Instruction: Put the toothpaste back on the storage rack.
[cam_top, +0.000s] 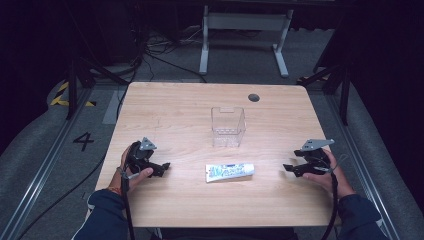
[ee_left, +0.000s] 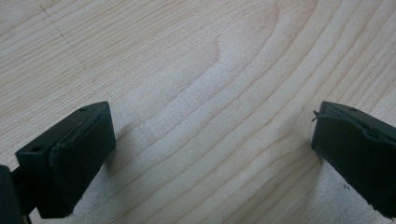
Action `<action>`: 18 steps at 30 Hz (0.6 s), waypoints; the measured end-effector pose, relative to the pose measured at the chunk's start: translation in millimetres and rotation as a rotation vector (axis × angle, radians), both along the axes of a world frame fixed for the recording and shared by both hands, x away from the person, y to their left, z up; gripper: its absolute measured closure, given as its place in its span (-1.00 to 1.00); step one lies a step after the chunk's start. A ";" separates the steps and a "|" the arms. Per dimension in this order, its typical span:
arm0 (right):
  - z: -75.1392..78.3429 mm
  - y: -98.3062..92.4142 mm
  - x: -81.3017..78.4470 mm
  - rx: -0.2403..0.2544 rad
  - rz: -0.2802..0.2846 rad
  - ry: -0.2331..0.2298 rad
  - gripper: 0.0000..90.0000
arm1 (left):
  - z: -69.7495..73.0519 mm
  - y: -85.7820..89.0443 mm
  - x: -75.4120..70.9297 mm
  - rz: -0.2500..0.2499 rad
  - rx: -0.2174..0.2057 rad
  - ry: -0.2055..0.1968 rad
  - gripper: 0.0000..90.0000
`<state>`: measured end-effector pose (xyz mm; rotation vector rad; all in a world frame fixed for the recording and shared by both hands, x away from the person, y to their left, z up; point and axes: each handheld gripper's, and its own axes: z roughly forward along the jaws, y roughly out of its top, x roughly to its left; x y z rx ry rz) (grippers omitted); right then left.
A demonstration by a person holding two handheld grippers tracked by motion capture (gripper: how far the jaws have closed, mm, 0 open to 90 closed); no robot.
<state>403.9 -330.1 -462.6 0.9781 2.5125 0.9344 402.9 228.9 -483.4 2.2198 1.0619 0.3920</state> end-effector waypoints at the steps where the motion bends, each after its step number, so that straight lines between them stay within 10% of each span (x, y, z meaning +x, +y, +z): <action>1: 0.0 0.0 0.0 0.000 0.000 0.000 -0.46 | 0.0 0.0 0.0 0.000 0.000 0.000 -1.00; 18: 29.1 50.4 -5.3 -0.014 0.196 -0.033 -0.45 | 0.1 -0.2 -0.5 -0.002 -0.002 0.001 -0.99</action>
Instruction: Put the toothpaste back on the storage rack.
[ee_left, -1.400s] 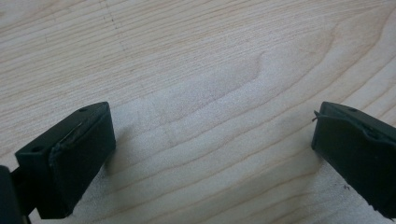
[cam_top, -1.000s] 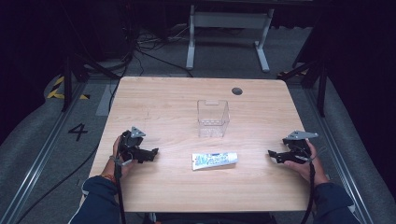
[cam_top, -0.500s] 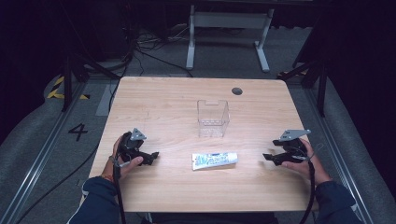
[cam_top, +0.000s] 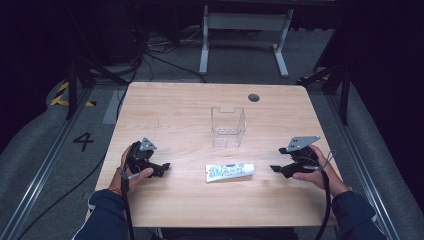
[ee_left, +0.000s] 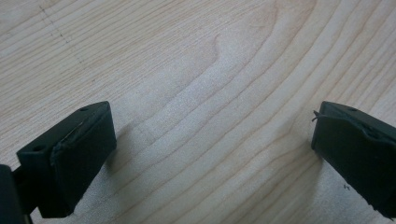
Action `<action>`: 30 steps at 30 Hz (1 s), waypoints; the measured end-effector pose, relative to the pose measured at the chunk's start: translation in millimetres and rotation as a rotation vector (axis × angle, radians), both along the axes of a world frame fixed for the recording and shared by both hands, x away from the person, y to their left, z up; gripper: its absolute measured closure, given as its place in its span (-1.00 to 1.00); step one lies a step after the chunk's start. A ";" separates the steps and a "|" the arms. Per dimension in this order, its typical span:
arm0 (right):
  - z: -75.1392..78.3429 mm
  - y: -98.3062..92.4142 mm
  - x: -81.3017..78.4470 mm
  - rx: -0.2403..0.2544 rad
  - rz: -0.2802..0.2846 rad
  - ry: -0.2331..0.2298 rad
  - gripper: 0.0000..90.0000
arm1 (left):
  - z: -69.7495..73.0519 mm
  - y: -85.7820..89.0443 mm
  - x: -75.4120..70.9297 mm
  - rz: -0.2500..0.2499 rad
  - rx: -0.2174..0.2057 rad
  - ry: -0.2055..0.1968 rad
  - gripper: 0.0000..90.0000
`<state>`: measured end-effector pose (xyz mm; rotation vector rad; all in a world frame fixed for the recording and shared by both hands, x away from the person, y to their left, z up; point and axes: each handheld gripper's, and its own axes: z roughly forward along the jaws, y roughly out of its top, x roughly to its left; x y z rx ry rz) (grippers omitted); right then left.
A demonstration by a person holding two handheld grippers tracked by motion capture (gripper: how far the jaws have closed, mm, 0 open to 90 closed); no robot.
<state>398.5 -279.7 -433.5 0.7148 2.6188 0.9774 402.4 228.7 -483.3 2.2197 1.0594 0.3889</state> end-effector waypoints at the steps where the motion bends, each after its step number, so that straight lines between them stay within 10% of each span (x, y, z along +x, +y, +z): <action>1: 2.1 3.9 -1.0 0.002 0.014 0.001 -0.45 | 0.1 0.0 0.0 0.000 -0.001 0.002 -0.99; 30: 12.4 109.1 3.2 -0.123 0.306 0.035 -0.44 | -0.1 -1.4 -0.5 -0.013 -0.001 0.002 -0.99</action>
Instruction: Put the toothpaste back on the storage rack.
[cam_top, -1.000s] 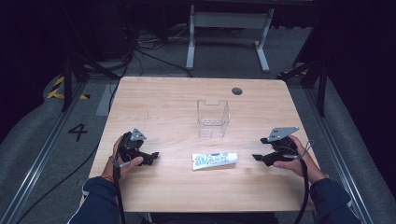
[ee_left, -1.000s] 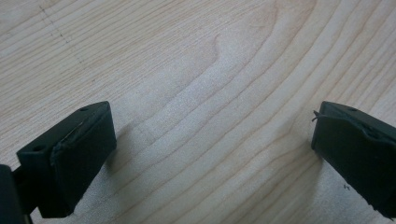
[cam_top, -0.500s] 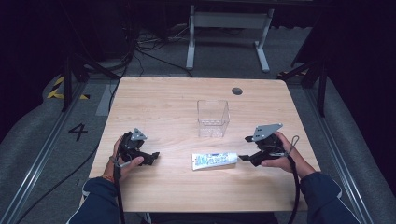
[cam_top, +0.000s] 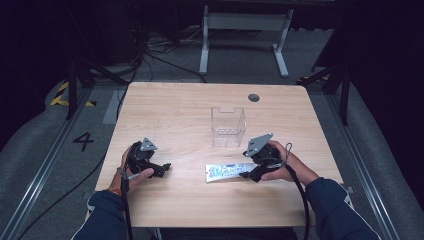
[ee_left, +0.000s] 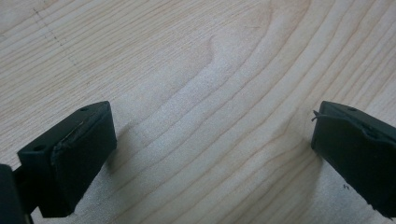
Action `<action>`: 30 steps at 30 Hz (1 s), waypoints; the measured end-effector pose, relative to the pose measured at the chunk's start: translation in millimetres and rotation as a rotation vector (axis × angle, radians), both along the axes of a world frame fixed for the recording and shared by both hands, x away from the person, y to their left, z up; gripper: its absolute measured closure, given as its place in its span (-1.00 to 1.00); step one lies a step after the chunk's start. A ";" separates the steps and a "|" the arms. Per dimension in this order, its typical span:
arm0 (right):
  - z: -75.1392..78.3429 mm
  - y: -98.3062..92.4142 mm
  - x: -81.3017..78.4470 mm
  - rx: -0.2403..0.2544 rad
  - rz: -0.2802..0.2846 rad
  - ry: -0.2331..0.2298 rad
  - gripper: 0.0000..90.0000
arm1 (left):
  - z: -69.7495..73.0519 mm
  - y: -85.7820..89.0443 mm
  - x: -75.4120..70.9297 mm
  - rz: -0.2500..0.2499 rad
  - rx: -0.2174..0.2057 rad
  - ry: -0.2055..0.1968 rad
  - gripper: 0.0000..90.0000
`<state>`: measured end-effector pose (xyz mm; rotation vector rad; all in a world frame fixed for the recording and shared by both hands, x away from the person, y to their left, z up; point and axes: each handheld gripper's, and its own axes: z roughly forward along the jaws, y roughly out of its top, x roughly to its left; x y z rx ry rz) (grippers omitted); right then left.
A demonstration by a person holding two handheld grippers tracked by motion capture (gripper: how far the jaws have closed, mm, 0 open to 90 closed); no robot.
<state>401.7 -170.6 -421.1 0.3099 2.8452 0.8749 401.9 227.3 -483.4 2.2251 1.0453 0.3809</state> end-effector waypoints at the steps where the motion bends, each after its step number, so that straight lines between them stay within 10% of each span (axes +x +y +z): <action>1: -0.7 3.2 0.5 -0.007 0.005 0.004 -0.44 | 0.0 0.0 0.0 0.000 0.000 0.000 -0.99; 30: -27.8 74.7 18.2 -0.270 0.182 0.110 -0.24 | -0.1 1.4 -3.9 -0.007 0.002 -0.010 -0.99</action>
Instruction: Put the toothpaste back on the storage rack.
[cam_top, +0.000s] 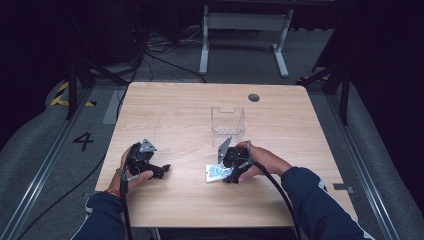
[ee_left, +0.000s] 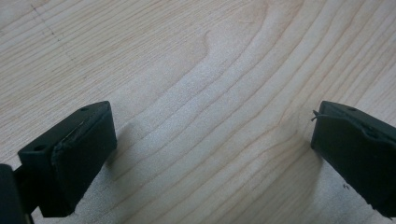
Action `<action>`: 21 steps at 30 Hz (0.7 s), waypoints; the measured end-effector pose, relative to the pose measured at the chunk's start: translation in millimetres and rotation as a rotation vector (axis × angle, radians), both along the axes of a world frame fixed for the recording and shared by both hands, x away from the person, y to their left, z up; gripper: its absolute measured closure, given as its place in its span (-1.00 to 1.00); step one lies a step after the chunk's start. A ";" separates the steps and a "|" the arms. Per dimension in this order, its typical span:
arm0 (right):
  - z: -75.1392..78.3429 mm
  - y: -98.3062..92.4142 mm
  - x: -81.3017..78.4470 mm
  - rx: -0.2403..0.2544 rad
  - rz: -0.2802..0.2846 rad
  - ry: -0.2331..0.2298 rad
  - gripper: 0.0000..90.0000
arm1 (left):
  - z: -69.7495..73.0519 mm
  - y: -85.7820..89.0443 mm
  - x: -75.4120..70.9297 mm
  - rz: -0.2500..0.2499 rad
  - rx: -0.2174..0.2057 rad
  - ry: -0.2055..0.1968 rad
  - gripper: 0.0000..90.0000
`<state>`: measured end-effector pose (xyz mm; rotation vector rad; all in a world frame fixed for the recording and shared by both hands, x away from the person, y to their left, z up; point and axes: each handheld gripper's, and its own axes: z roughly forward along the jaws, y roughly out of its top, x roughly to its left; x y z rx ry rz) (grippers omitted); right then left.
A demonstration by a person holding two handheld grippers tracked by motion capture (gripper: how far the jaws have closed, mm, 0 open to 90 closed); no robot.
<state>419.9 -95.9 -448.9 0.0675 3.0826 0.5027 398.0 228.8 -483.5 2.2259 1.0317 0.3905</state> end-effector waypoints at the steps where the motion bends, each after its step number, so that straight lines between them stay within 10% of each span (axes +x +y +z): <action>1: 0.0 0.0 0.0 0.000 0.000 0.000 -0.24 | 0.0 0.0 0.0 0.000 0.000 0.000 -0.99; 21: 6.4 6.4 -12.4 -0.048 0.100 -0.030 0.18 | 0.0 0.7 -1.5 -0.002 0.001 -0.005 -0.99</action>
